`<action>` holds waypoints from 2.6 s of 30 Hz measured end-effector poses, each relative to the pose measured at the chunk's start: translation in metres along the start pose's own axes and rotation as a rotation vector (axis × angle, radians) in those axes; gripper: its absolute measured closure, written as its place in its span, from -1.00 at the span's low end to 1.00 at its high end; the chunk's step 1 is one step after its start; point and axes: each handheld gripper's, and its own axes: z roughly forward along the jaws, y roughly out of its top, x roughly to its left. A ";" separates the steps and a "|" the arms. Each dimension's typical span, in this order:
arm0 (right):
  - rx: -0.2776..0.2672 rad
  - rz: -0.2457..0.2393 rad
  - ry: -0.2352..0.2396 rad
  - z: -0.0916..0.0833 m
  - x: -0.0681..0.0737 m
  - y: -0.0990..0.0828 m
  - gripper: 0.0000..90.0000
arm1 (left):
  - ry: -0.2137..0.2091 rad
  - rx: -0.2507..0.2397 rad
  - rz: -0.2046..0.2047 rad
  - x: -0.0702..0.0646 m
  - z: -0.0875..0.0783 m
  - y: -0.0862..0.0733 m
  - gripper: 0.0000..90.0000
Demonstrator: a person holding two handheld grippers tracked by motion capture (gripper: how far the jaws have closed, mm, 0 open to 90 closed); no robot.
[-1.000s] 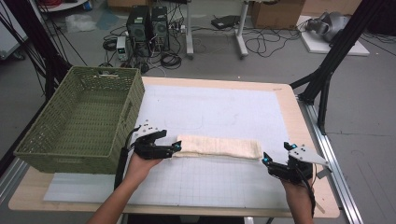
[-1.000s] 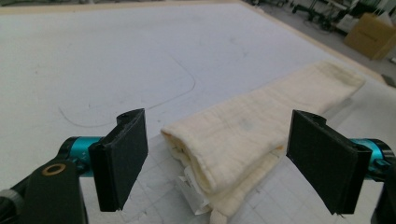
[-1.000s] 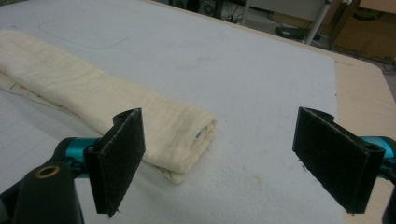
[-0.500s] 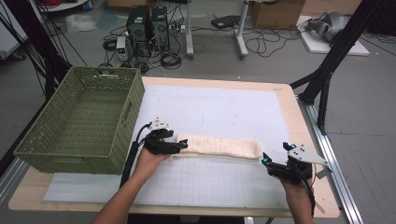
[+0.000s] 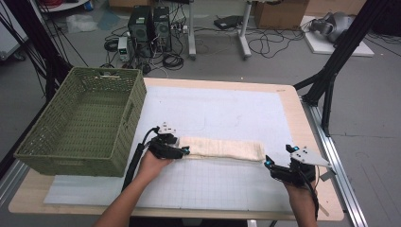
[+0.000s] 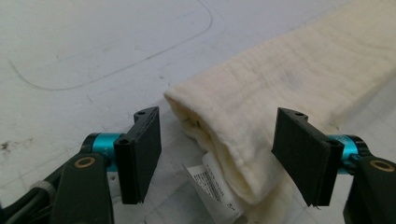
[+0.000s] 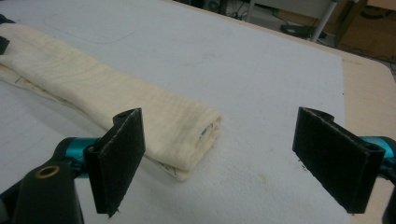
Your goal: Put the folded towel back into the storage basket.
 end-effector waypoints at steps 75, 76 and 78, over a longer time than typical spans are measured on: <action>0.247 0.105 0.132 0.068 0.006 -0.010 0.22 | -0.118 -0.161 0.104 -0.016 -0.024 -0.005 0.80; 0.250 0.120 0.147 0.068 0.005 -0.011 0.31 | -0.118 -0.162 0.104 -0.016 -0.024 -0.005 0.80; 0.251 0.151 0.179 0.068 0.005 -0.011 0.53 | -0.118 -0.161 0.107 -0.017 -0.024 -0.006 0.80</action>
